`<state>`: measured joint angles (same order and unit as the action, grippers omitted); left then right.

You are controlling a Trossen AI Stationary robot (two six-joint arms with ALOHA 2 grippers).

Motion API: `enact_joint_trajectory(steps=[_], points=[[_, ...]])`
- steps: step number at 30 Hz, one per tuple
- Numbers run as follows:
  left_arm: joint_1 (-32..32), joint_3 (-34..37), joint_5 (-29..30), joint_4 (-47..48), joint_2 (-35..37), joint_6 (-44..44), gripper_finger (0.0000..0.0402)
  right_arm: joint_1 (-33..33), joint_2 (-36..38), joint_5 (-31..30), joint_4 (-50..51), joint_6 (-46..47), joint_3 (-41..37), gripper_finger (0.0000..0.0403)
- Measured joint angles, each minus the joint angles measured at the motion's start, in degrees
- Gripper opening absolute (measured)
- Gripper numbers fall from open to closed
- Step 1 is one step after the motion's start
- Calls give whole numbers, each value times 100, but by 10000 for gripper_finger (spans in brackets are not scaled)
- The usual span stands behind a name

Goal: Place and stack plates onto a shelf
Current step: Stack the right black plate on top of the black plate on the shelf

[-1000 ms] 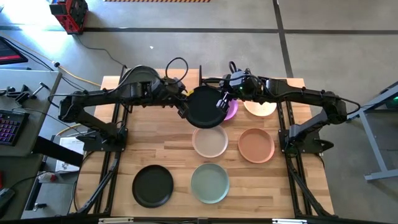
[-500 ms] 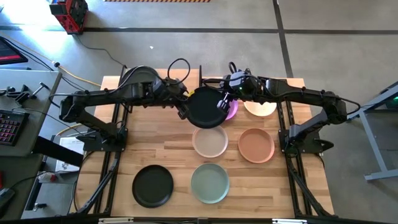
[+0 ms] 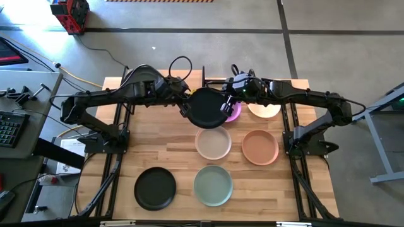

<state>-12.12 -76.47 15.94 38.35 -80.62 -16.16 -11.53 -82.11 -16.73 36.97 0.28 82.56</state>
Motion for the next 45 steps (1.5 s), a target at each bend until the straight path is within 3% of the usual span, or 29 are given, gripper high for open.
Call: enact_joint_trajectory(steps=[8, 14, 24, 39, 45], points=[[-10, -2, -17, 93, 6, 131, 2, -2, 0, -29, -166, -77, 0, 95], [-221, -9, -95, 466, 255, 81, 1, -6, 59, -43, -395, -269, -2, 125], [-948, 2, -68, 1523, 869, -427, 1, -10, 195, -105, -431, -379, 248, 130], [-2483, 2, -171, 2191, 1659, -1528, 1, -11, 186, -59, 234, -379, 289, 130], [-2660, 2, 481, 2539, 1790, -2152, 1, -11, 186, -35, 311, -379, 289, 130]])
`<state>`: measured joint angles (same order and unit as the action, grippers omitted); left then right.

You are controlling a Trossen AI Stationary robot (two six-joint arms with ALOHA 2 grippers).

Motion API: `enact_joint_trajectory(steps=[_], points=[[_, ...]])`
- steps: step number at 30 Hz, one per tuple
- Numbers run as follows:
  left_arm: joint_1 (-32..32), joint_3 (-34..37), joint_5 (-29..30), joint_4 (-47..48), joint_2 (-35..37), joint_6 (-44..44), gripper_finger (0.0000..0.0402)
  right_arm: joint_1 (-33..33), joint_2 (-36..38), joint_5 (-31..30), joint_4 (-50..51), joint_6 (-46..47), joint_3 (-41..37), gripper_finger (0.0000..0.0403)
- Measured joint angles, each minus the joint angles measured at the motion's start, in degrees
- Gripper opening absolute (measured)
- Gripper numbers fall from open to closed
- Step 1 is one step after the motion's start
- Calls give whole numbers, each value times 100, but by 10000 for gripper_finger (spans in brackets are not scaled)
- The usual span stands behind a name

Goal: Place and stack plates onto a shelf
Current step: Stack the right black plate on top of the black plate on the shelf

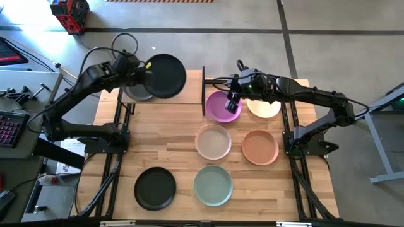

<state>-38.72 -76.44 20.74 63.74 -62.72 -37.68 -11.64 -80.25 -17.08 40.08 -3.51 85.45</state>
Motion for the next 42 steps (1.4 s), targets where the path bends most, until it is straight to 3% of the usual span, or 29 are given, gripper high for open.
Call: enact_joint_trajectory(steps=[14, 25, 42], points=[[-36, 0, 1532, 1608, 65, -1779, 3, 2, 0, 72, 518, 2, 0, 130], [-669, -2, 1244, 1591, 143, -1619, 6, 2, -2, 343, 664, 103, 0, 130], [-933, -2, 847, 1588, 68, -1552, 8, 4, -2, 341, 756, 96, 0, 130]])
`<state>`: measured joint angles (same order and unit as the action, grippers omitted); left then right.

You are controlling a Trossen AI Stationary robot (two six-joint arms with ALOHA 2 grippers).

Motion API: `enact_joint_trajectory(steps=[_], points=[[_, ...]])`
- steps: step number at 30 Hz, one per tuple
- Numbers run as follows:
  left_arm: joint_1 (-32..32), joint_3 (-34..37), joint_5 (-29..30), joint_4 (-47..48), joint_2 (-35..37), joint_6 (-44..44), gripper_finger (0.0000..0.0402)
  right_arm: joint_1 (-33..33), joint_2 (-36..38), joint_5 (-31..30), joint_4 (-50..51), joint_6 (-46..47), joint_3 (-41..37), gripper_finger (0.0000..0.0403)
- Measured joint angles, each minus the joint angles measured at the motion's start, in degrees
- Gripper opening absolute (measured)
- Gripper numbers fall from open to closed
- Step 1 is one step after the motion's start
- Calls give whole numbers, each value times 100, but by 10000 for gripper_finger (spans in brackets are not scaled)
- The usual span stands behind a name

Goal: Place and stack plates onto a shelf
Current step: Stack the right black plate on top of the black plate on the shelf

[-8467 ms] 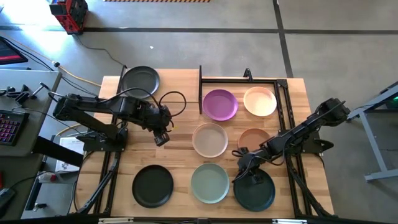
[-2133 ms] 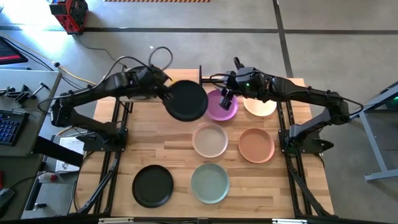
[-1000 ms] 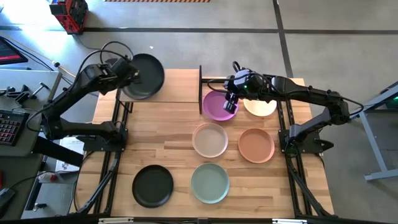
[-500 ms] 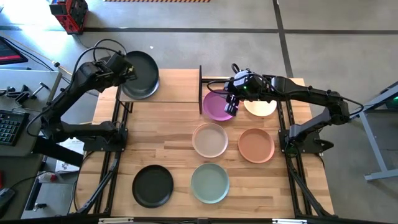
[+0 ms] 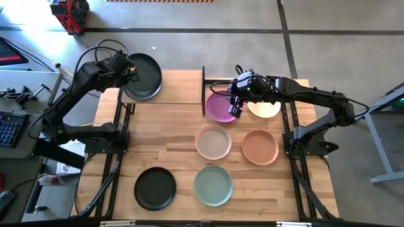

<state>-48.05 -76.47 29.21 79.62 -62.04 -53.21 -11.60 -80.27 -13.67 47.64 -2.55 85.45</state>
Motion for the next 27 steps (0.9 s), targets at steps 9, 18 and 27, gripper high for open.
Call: enact_joint_trajectory(steps=[9, 18, 27], points=[[0, 0, -60, 139, -1, 140, 8, 0, 0, 24, 142, 11, 0, 130], [1, -2, -79, 174, -160, 236, 36, -2, -2, 35, 245, 13, 0, 130], [1, -2, -53, 179, -332, 240, 70, -2, -2, 37, 406, 13, 0, 130]])
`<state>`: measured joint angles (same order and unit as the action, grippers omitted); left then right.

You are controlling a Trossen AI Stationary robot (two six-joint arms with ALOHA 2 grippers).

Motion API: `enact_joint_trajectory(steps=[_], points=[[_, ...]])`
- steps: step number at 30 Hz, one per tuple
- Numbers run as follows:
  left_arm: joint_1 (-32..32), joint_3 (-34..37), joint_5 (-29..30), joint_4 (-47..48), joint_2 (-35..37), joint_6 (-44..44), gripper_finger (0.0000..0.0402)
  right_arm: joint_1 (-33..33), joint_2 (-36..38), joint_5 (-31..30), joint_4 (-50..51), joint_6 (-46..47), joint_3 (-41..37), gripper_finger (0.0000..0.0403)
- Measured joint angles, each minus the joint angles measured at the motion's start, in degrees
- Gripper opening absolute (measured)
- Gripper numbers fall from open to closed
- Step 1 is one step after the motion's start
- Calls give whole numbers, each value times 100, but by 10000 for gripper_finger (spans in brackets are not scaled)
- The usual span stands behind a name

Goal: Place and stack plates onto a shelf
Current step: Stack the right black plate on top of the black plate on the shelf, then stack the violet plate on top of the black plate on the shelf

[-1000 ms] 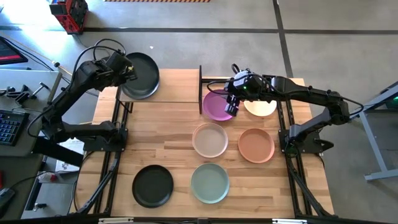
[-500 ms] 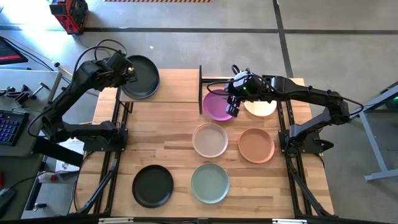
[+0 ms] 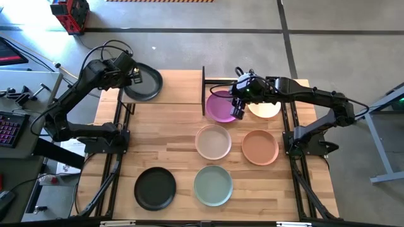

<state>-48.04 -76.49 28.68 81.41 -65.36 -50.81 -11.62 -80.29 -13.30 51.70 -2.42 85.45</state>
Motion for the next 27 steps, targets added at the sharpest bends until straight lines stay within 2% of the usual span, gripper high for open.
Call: enact_joint_trajectory(steps=[4, 10, 20, 24, 27], points=[[-1, 0, 57, 9, 0, 4, 72, 0, 0, 0, 0, 2, 0, 130], [1, 0, -268, 228, 0, 208, 72, 2, 0, 0, 0, 2, 0, 130], [1, 0, -296, 283, 0, 358, 72, 0, 0, 2, 0, 56, 0, 130], [2, 0, -686, 282, 0, 782, 72, 0, 0, 44, 86, 246, 0, 130], [57, 0, -1039, 282, 13, 1139, 72, 0, 0, 306, 340, 265, 0, 130]])
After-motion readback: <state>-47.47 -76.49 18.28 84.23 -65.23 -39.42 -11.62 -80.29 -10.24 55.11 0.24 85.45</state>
